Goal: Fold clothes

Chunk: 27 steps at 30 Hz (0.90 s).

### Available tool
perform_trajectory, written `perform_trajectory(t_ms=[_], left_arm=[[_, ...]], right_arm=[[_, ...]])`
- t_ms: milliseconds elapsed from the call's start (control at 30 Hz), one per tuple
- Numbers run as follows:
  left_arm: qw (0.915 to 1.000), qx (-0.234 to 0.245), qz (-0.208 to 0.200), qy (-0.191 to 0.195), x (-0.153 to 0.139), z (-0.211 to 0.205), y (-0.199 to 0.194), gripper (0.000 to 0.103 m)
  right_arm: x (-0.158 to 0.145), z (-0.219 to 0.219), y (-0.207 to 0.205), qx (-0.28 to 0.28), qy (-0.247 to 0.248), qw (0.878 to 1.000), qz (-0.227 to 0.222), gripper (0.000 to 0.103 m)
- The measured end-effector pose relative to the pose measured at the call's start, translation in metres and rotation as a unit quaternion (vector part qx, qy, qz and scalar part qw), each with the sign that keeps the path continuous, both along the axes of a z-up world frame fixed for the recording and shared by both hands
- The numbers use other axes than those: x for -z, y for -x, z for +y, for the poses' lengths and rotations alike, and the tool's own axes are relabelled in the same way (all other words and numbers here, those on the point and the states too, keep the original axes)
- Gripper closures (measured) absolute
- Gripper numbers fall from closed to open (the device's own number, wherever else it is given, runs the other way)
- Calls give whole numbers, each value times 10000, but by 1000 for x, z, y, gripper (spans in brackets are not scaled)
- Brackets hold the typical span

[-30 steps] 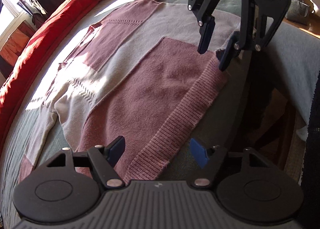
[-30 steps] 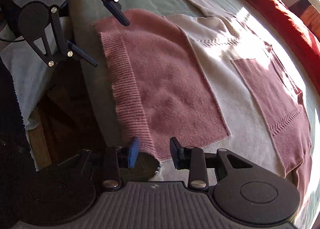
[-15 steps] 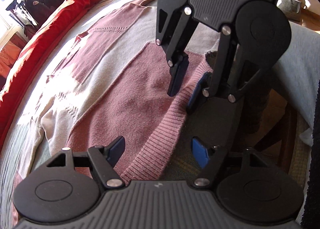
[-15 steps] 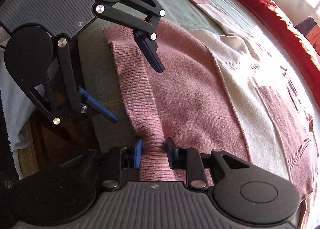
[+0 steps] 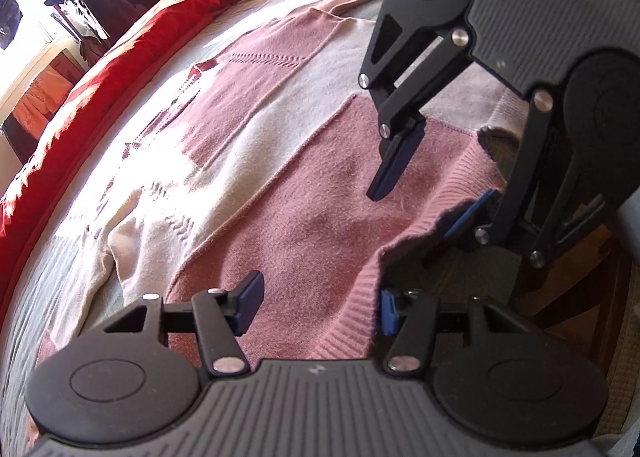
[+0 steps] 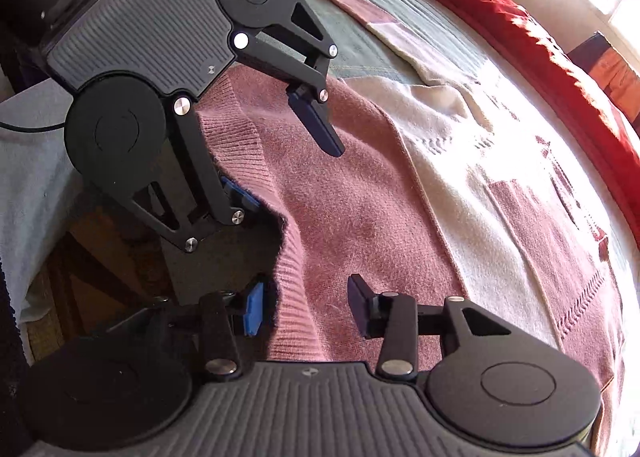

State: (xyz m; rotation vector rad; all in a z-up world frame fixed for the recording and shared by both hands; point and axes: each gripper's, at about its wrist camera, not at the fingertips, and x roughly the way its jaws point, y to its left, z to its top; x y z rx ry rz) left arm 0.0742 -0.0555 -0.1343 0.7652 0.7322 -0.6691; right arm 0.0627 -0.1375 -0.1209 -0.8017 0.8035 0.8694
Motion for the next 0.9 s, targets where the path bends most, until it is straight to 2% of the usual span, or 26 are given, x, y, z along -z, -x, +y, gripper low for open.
perform_trajectory(t_ms=[33, 100, 133, 200, 233, 267, 367, 467, 567, 667, 800, 900], left_arm=[[10000, -31, 36, 44, 0, 2, 0, 46], [10000, -35, 64, 30, 0, 3, 2, 46], [10000, 27, 12, -47, 1, 4, 6, 47], [9992, 218, -39, -321, 6, 2, 13, 57], [9984, 287, -31, -482, 9, 1, 15, 76], [9982, 277, 16, -530, 10, 1, 15, 91], [9984, 187, 285, -440, 6, 2, 12, 99], [9974, 260, 567, -362, -1, 1, 15, 99], [9957, 246, 842, -290, 1, 1, 16, 98], [9947, 158, 970, -298, 1, 0, 15, 92], [9897, 158, 1419, 83, -28, 16, 20, 86], [9864, -221, 1601, 307, -49, 34, 13, 83]], right_arm=[[3, 3, 0, -43, 109, 9999, -52, 59], [6, 6, 1, -110, 255, 9995, -126, 97], [3, 5, 0, -116, 231, 9996, -64, 98], [-4, 2, 0, -172, 204, 9996, 50, 98], [-7, 0, 0, -203, 194, 9996, 104, 98], [-11, -2, 1, -235, 183, 9994, 158, 98], [-20, -7, 1, -320, 160, 9987, 370, 98], [-24, -11, 0, -363, 167, 9968, 687, 98], [-15, -13, -3, -249, 207, 9949, 957, 97], [-6, -13, -10, 57, 192, 9911, 1314, 83], [-32, -34, -10, 208, 15, 9906, 1354, 79], [-56, -75, -26, 1058, -308, 9817, 1551, 69]])
